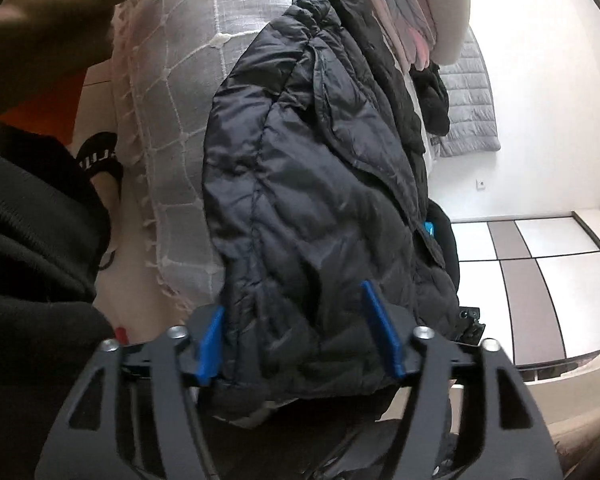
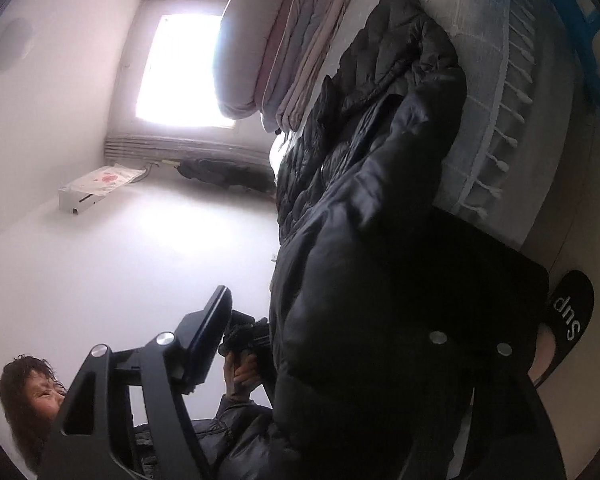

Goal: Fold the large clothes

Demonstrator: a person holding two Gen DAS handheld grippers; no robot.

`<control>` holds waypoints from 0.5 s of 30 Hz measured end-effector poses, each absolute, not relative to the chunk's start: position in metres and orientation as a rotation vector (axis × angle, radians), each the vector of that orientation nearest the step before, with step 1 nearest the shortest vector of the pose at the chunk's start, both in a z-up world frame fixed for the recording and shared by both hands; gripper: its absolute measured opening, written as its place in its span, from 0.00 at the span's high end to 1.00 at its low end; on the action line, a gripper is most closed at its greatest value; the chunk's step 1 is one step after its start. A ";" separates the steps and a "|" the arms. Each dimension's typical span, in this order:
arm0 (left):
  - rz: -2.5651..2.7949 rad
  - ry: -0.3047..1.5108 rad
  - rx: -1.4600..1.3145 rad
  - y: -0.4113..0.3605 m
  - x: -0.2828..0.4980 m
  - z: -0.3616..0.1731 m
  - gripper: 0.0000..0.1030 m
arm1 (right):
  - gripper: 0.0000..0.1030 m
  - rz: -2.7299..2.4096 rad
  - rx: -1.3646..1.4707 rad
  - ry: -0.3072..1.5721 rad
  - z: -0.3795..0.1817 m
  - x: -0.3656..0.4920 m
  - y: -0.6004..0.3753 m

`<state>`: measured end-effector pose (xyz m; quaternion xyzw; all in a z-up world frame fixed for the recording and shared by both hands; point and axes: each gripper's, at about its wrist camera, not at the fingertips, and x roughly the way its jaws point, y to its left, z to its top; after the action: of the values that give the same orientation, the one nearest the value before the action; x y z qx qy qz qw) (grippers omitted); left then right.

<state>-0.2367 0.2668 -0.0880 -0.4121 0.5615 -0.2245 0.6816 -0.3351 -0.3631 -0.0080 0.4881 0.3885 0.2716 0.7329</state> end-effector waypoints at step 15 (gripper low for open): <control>-0.333 1.260 -1.087 0.270 -0.157 -0.159 0.27 | 0.31 0.561 1.114 0.900 -0.027 -0.328 -0.361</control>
<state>-0.1575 0.2699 -0.1591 -0.4804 0.5571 -0.1470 0.6612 -0.3282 -0.3614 -0.0265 0.5039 0.4067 0.2535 0.7186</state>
